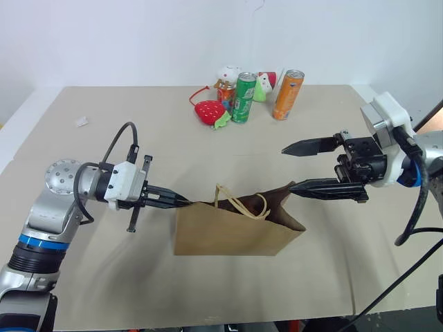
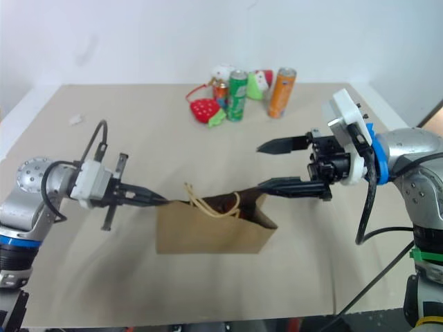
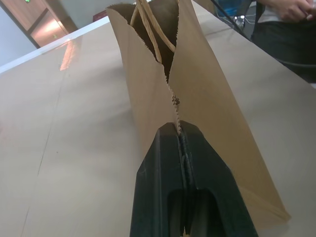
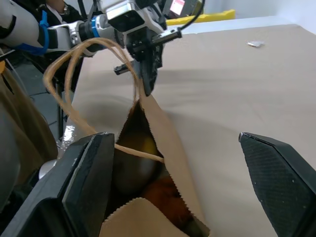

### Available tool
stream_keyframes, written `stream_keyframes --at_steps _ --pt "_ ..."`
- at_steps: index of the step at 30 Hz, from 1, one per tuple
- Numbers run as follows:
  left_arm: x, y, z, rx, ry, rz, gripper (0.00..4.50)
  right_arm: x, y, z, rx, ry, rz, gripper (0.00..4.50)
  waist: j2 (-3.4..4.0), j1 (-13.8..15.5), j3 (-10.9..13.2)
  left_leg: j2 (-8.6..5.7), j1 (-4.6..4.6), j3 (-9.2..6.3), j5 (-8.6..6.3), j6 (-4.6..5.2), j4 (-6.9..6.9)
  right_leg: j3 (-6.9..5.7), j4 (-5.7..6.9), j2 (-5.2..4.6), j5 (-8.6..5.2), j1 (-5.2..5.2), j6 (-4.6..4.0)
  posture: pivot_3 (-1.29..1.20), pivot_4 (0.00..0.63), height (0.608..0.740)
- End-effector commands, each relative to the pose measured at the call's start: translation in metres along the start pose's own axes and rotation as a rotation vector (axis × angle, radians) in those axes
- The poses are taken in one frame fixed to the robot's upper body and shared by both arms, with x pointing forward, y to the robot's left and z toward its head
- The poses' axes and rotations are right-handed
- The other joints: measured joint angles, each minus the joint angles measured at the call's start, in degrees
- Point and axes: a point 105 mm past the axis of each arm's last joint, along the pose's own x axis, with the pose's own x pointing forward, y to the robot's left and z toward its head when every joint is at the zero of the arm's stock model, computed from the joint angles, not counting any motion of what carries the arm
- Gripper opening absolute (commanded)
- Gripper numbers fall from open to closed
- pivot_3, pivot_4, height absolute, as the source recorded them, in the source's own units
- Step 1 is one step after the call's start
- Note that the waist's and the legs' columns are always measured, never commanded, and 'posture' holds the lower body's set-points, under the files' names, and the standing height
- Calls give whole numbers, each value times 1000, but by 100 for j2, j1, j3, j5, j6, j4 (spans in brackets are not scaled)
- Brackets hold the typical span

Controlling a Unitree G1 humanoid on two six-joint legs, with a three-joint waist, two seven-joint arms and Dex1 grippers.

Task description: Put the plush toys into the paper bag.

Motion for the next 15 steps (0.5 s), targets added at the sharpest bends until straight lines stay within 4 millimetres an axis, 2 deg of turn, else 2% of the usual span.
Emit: stream_keyframes --at_steps 1,3,4,5,10,13,15 --pt "-8 8 27 -127 -50 67 781 -4 2 7 -43 -1 -16 4500 -1 -1 1 1 -1 -1 0 0 1 -1 1 2 1 0 2 0 150 740" --pt "-12 3 38 -252 -78 74 1612 -8 -1 8 -43 -3 -41 4500 -2 -15 2 5 -1 -2 0 0 1 -2 3 3 6 -1 10 0 150 740" --pt "-12 1 42 -277 -82 78 1814 -9 -2 9 -43 -4 -49 4500 2 -18 2 8 -2 -1 0 0 0 0 3 3 6 -3 11 0 150 740" --pt "-14 2 46 -310 -88 97 1814 -11 -5 10 -41 -12 -64 4500 3 -14 2 6 2 0 -1 -1 -1 0 3 3 4 -2 11 0 150 740" --pt "-37 31 52 -334 -86 355 1814 -23 -18 8 -24 -24 -140 4500 4 -8 4 3 3 -4 0 -1 2 -6 4 2 4 1 12 0 150 740" --pt "-60 59 31 -246 -2 591 1814 -35 -32 1 -16 -21 -216 4500 5 1 4 -1 5 -4 0 -2 6 -7 4 2 -1 5 3 0 150 740" --pt "-68 65 13 -231 60 670 1814 -43 -41 -6 -26 -12 -274 4500 5 2 4 -4 13 1 1 -2 6 -3 4 0 -3 12 -1 0 150 740"
